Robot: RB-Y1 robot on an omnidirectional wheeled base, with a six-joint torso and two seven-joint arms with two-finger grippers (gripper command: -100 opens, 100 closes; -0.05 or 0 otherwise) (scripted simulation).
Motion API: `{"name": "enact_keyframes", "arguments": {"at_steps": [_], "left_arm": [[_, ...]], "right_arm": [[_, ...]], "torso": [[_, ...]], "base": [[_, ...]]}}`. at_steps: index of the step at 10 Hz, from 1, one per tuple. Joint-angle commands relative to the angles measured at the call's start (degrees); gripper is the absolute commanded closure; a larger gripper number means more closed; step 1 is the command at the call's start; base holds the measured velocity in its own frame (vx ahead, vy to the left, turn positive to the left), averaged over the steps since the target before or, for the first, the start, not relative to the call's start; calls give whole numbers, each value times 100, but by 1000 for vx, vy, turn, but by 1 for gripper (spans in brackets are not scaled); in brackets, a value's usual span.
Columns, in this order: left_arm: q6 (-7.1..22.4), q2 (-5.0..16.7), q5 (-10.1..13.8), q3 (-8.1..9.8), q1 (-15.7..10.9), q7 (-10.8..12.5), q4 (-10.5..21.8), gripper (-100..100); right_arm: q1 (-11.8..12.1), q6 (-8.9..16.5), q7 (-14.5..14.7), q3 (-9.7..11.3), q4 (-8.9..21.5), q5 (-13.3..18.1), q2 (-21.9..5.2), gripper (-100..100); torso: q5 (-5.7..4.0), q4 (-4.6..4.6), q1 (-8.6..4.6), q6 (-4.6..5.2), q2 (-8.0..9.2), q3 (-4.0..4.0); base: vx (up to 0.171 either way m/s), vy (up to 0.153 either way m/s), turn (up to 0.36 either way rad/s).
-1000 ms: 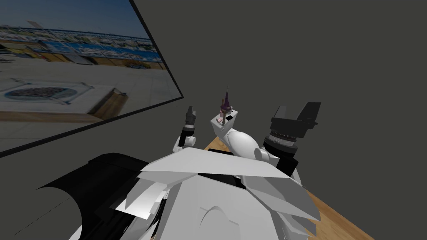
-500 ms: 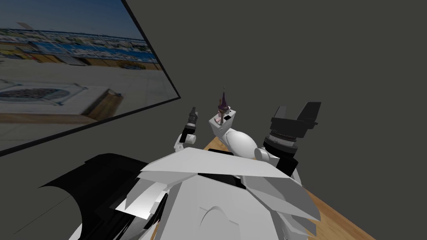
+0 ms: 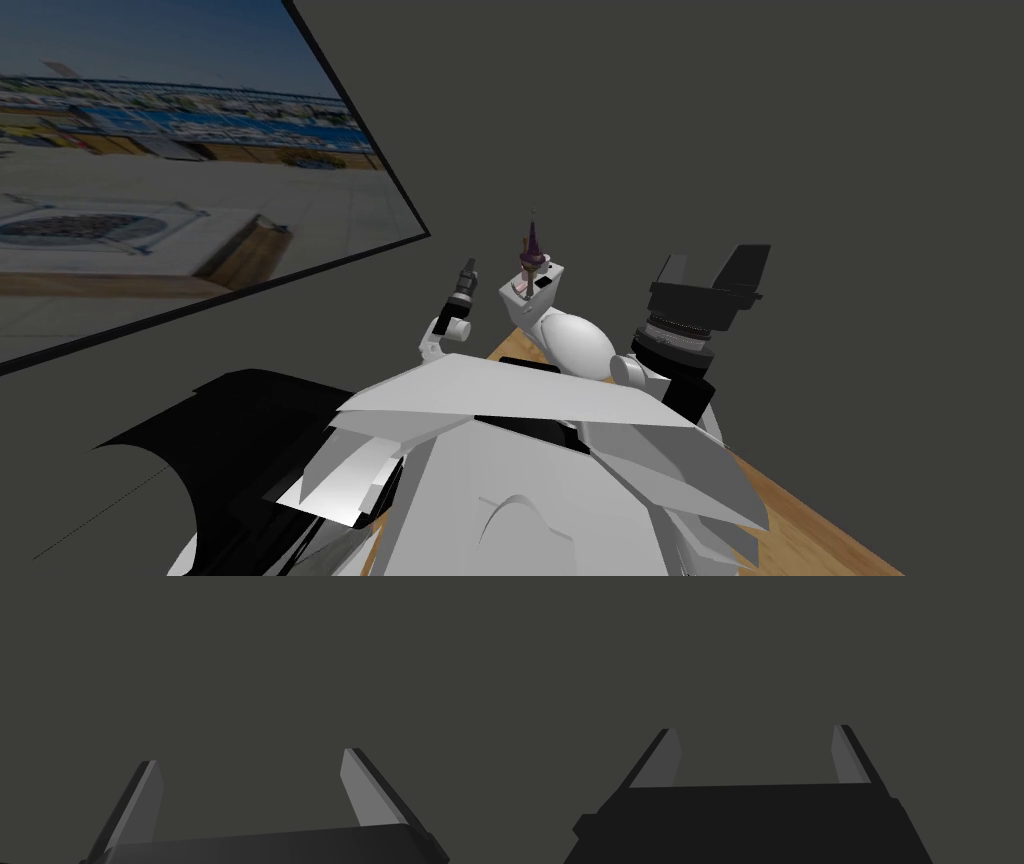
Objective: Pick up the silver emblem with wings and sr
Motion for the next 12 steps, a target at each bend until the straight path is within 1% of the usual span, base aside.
{"name": "enact_keyframes", "arguments": {"at_steps": [1, 2, 3, 4, 5, 6, 7, 8, 9, 10, 11, 12], "left_arm": [[286, 99, 99, -14, -200, -63, 158, -100], [466, 99, 99, -14, -200, -63, 158, -100], [550, 99, 99, -14, -200, -63, 158, -100], [792, 191, 192, -26, -377, -117, 311, -100], [929, 191, 192, -26, -377, -117, 311, -100], [1091, 282, 286, -38, -560, -171, 470, -100], [1283, 282, 286, -38, -560, -171, 470, -100], [1376, 282, 286, -38, -560, -171, 470, -100], [1602, 374, 382, -51, -746, -226, 636, -100], [1792, 374, 382, -51, -746, -226, 636, -100], [1972, 466, 480, -64, -936, -281, 808, -100], [2145, 466, 480, -64, -936, -281, 808, -100]], "right_arm": [[0, 0, 0, 0, 0, 0, 0, 0], [0, 0, 0, 0, 0, 0, 0, 0], [0, 0, 0, 0, 0, 0, 0, 0], [0, 0, 0, 0, 0, 0, 0, 0], [0, 0, 0, 0, 0, 0, 0, 0], [0, 0, 0, 0, 0, 0, 0, 0], [0, 0, 0, 0, 0, 0, 0, 0], [0, 0, 0, 0, 0, 0, 0, 0], [0, 0, 0, 0, 0, 0, 0, 0], [0, 0, 0, 0, 0, 0, 0, 0], [0, 0, 0, 0, 0, 0, 0, 0], [0, 0, 0, 0, 0, 0, 0, 0]], "torso": [[0, 0, 0, 0, 0, 0], [0, 0, -2, 0, 0, 0], [-1, 0, -4, 0, 2, 1], [-1, 1, -7, 0, 4, 2], [-1, 0, -4, 0, 2, 1], [-1, 1, -4, -1, 3, 2], [-2, 1, -13, 3, 4, 2], [-3, 1, -14, 0, 4, 2], [-1, 1, -6, -1, 3, 2], [-2, 1, -12, 2, 2, 1], [-2, 1, -11, -2, 5, 3], [-1, 0, -2, 1, 0, 0]], "base": [[-6, -8, 11], [-11, -15, 4], [-13, -23, -38], [-9, -14, -5], [-11, -14, 27], [-17, -36, -49], [-15, -42, -64], [-7, -11, 18], [-8, -32, -72], [-20, -33, 41], [-3, -5, 13], [7, -1, -75]]}}
